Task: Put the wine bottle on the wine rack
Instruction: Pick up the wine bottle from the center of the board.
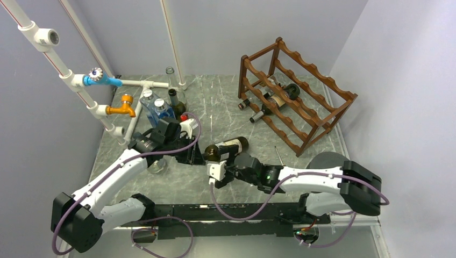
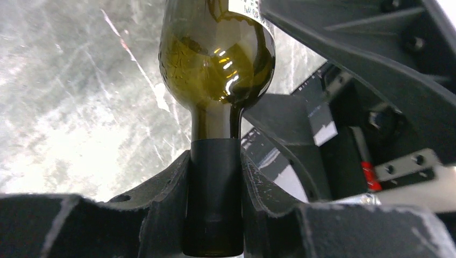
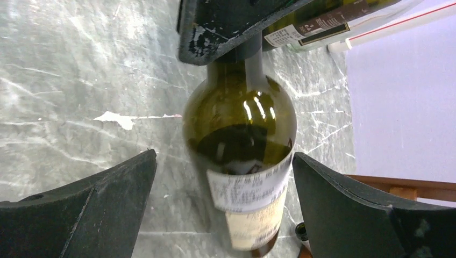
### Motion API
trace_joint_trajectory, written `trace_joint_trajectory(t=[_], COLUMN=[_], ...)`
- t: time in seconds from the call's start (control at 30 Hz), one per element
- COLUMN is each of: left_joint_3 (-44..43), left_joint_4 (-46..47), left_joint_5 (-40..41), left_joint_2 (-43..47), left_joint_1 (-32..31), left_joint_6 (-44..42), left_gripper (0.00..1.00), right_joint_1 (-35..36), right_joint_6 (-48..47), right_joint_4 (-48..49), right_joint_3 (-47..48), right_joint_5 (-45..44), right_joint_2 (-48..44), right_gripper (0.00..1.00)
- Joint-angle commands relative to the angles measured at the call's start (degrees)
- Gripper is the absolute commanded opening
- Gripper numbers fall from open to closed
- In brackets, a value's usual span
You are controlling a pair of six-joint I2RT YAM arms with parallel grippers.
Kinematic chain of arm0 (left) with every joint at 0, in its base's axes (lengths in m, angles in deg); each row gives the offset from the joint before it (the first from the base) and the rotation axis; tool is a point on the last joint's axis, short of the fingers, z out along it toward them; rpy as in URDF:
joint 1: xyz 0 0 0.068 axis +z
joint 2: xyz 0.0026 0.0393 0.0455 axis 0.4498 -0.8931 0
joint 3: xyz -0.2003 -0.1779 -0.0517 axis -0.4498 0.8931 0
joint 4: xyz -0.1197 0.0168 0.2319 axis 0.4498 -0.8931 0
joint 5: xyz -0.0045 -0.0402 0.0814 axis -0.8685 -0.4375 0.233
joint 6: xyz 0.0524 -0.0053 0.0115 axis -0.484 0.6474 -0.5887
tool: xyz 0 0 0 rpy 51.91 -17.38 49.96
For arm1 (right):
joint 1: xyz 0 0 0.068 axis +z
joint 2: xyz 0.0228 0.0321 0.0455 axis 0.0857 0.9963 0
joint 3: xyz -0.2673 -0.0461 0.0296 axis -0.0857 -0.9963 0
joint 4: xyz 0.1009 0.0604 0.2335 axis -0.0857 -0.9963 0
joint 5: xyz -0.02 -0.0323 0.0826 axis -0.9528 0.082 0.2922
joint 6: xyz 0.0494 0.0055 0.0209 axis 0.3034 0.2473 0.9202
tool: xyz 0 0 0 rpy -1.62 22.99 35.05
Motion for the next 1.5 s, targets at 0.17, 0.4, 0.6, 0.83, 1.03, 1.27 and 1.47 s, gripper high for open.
trace_joint_trajectory(t=[0.17,0.4,0.6,0.83,1.03,1.27,1.47], left_joint_3=[0.5,1.6,4.0,5.8,7.1,8.2,9.0], left_joint_4=[2.9,6.0,7.6,9.4,11.5,14.1,15.4], left_joint_5=[12.6,10.0,10.0,14.5,15.5,14.5,13.9], left_joint_2=[1.4,1.0,1.6,3.7,4.5,3.5,3.5], left_joint_1=[0.8,0.8,0.8,0.8,0.8,0.6,0.1], left_joint_6=[0.8,2.1,3.4,3.7,3.9,4.4,4.8], left_gripper=[0.0,0.0,0.0,0.0,0.0,0.0,0.0], right_joint_1=[0.1,-4.6,-11.9,-15.9,-16.3,-15.3,-15.4], right_joint_6=[14.8,64.2,87.0,114.5,124.9,133.3,136.4], right_joint_4=[-11.8,-20.2,-35.4,-50.3,-44.2,-41.3,-39.8], right_joint_3=[1.3,9.2,21.5,33.8,34.3,33.9,34.7], right_joint_5=[-3.0,-21.5,-8.9,-3.4,4.3,1.5,-0.6], right_joint_2=[-15.4,-15.0,-1.8,9.1,14.6,17.8,20.5], right_gripper=[1.0,1.0,1.0,1.0,1.0,1.0,1.0])
